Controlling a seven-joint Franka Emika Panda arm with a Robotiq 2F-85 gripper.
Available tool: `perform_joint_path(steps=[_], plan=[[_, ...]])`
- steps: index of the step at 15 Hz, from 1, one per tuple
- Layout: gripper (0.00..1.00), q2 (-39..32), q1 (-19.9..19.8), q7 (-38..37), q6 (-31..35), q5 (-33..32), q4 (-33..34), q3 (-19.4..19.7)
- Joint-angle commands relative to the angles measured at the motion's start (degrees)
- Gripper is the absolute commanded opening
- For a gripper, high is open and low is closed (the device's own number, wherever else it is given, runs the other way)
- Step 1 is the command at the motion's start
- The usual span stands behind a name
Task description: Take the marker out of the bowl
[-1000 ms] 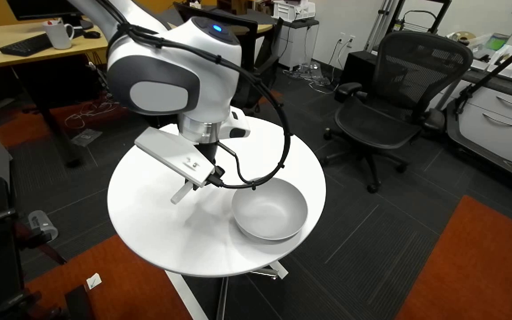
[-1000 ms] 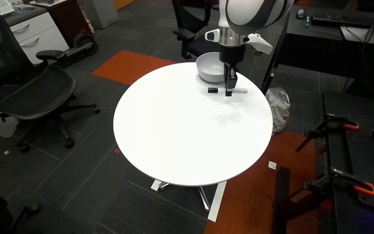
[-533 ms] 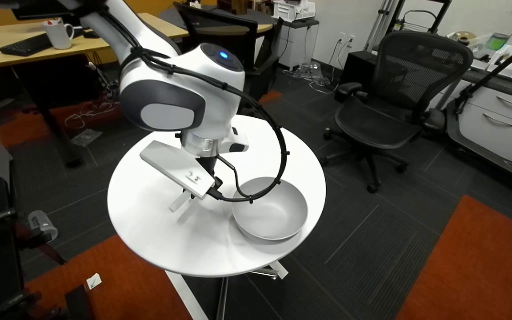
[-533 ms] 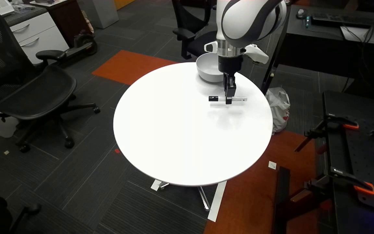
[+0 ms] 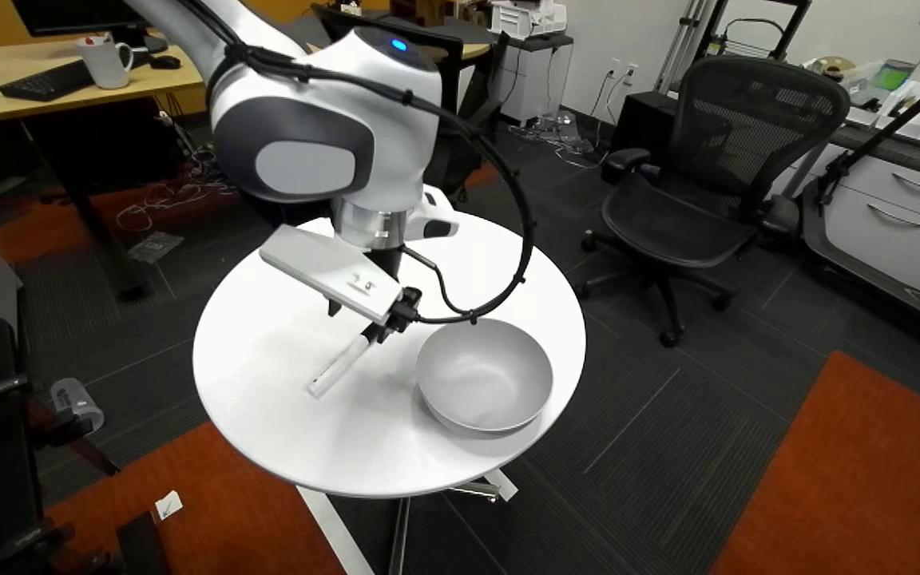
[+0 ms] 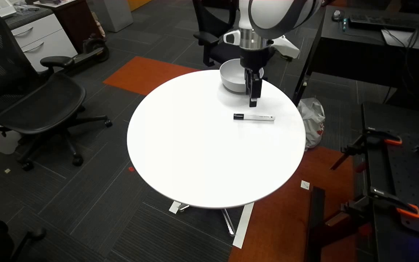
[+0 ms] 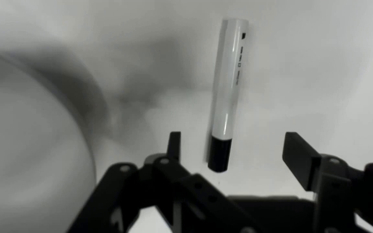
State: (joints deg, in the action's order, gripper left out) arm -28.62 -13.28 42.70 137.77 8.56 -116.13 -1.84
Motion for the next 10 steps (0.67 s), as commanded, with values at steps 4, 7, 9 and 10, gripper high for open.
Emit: perform_joint_path(steps=[4,7,9,10], plan=[[1.00,12.3,1.8,-2.7,-0.1,-3.7,-3.8,1.0],[1.00,14.5,1.5,-1.0,-0.5,-2.6,-3.6,1.0],[1.00,12.3,1.5,-0.3,-0.2,-2.0,-1.7,0.9],[1.00,12.8,1.6,-0.3,-0.2,-2.0,-1.8,1.0]])
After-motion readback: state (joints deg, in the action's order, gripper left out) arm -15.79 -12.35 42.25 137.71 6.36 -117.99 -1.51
